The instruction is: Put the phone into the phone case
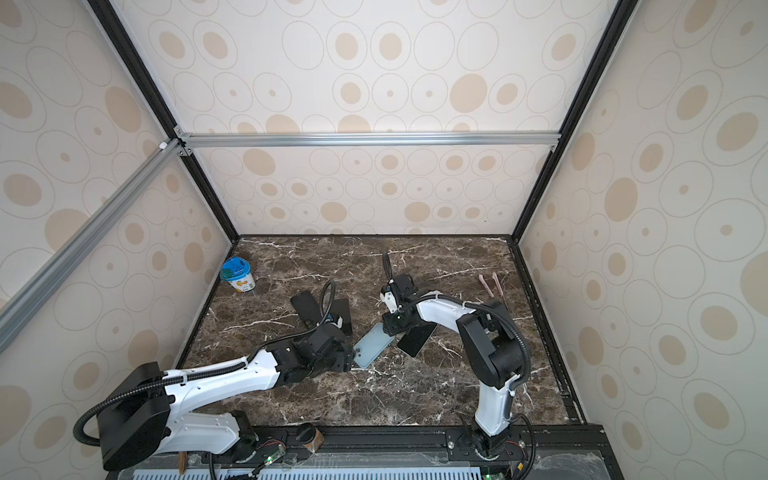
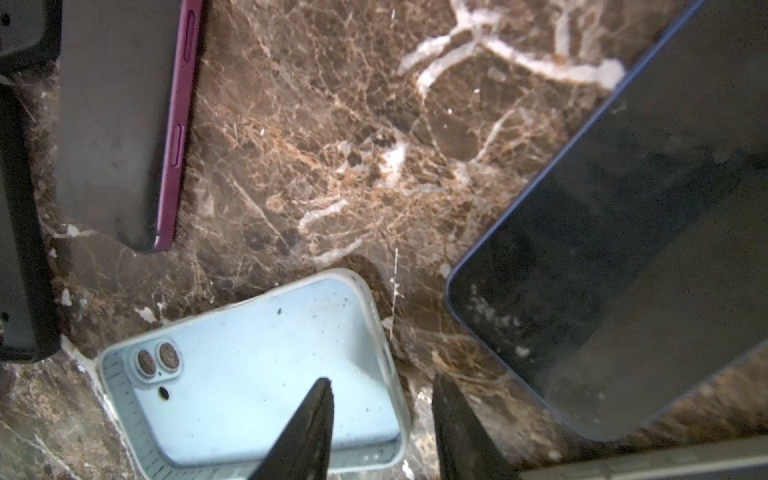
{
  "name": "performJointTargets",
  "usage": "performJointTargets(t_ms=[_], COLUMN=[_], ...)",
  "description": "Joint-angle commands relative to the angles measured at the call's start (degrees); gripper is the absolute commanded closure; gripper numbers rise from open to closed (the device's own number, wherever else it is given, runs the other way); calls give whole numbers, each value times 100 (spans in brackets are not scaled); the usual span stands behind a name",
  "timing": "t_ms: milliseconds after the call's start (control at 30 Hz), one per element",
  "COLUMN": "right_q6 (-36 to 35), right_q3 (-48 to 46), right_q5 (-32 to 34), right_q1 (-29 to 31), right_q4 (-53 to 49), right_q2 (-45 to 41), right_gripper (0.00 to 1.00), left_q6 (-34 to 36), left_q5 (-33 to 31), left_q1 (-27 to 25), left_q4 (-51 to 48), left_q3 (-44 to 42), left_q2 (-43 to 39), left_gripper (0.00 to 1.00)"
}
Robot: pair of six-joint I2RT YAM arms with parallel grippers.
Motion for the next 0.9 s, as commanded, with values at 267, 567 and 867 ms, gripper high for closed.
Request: performJointTargets(t_ms=[267,567,867], right_q6=[-106,260,679], right_q3=[467,662,724], right_q5=[575,879,1389], right_q1=[297,414,412], right_q4=[-577,-785,-1000], right_q2=[390,588,659], right_gripper=[65,76,86], left_q6=[-192,-111,-94], left_q5=[-111,-232,-198], left_q1=[2,52,121], left_q4=[140,177,251], left_q3=[-185,-217,-194], left_q2=[-338,-399,-426], left_gripper=[24,24,23])
